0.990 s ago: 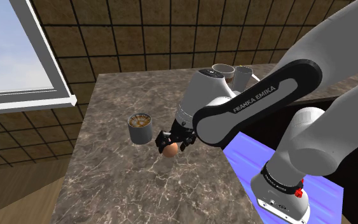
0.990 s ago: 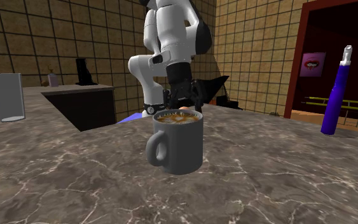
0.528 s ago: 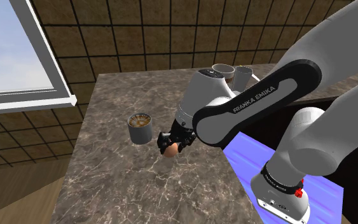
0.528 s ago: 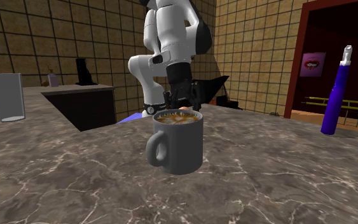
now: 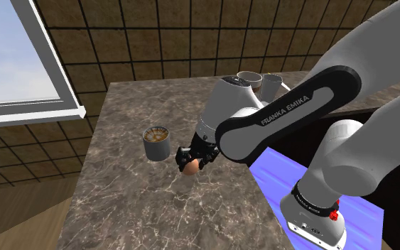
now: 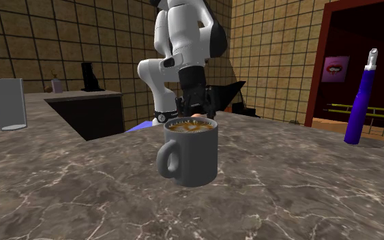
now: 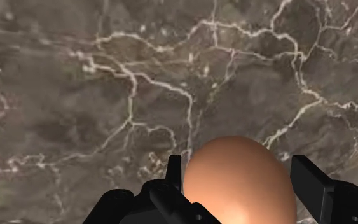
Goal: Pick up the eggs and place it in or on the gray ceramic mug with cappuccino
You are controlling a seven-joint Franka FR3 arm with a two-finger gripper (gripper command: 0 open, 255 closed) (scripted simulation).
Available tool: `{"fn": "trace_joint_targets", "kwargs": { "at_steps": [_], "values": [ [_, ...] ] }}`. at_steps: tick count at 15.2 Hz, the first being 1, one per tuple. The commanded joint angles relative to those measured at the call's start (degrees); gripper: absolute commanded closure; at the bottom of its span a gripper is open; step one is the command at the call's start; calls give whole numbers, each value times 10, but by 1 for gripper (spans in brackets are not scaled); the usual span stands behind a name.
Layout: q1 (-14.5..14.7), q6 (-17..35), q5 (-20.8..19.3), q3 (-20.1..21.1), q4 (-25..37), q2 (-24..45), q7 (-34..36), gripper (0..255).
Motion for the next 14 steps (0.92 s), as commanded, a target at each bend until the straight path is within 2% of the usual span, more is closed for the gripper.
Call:
{"fn": "trace_joint_targets", "kwargs": {
  "at_steps": [1, 14],
  "values": [
    [-2, -18, -5, -2, 3, -14, 4, 255],
    [-15, -156, -43, -24, 47, -111, 33, 255]
  ]
}}
